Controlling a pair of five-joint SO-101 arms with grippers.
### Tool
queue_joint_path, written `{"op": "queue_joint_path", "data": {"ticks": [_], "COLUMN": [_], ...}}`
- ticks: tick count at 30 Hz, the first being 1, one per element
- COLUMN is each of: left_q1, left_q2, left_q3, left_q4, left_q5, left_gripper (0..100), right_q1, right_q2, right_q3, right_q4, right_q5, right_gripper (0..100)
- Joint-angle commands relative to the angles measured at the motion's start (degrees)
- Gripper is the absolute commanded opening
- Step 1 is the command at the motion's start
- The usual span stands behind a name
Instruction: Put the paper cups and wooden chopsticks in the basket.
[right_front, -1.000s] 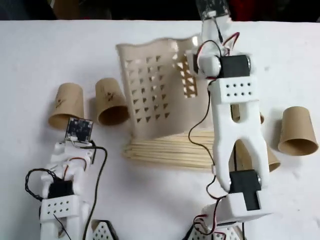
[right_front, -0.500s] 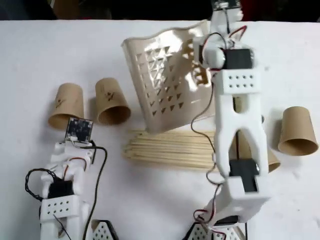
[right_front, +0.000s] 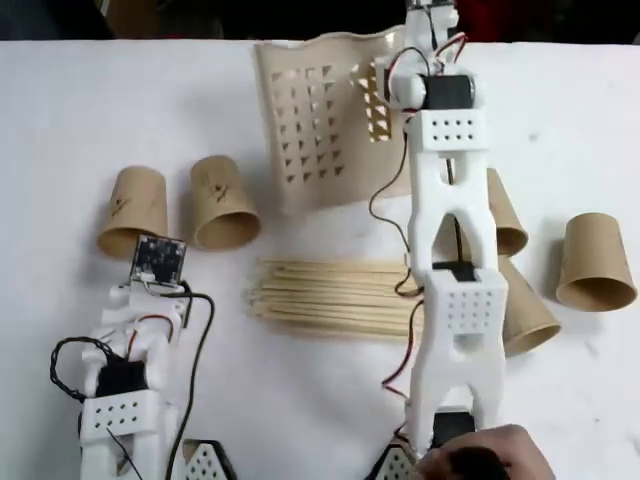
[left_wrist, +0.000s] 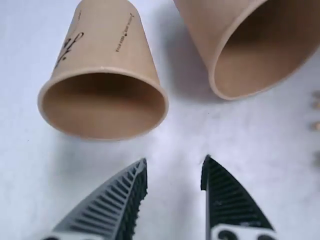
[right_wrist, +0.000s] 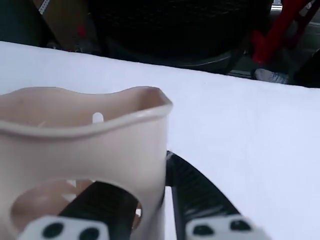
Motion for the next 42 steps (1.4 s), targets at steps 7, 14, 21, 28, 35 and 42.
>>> {"op": "queue_joint_path", "data": {"ticks": [7, 14, 21, 28, 35, 42], "left_q1": [0.6, 0.6, 0.6, 0.6, 0.6, 0.6], "left_q2": [-0.8, -0.8, -0.8, -0.8, -0.8, -0.8], "left_q3": [-0.1, -0.1, -0.1, -0.1, -0.1, -0.1], "left_q4": [0.1, 0.1, 0.1, 0.1, 0.1, 0.1], "left_q5": [-0.5, -0.5, -0.5, -0.5, -0.5, -0.5], "left_gripper": [19, 19, 19, 19, 19, 19], "right_q1": [0.9, -0.3, -0.1, -2.1, -1.3, -2.2], "right_q2": [4.1, 8.7, 6.0, 0.1, -5.1, -12.6], "right_q3": [-17.9, -33.7, -33.4, -33.3, -33.1, -24.0], "right_q4": [4.0, 11.1, 14.6, 31.4, 33.9, 34.4], "right_q5": [-3.6, -4.7, -4.2, 1.7, 1.4, 0.7], "right_gripper": [1.5, 1.5, 1.6, 1.6, 1.6, 1.4]}}
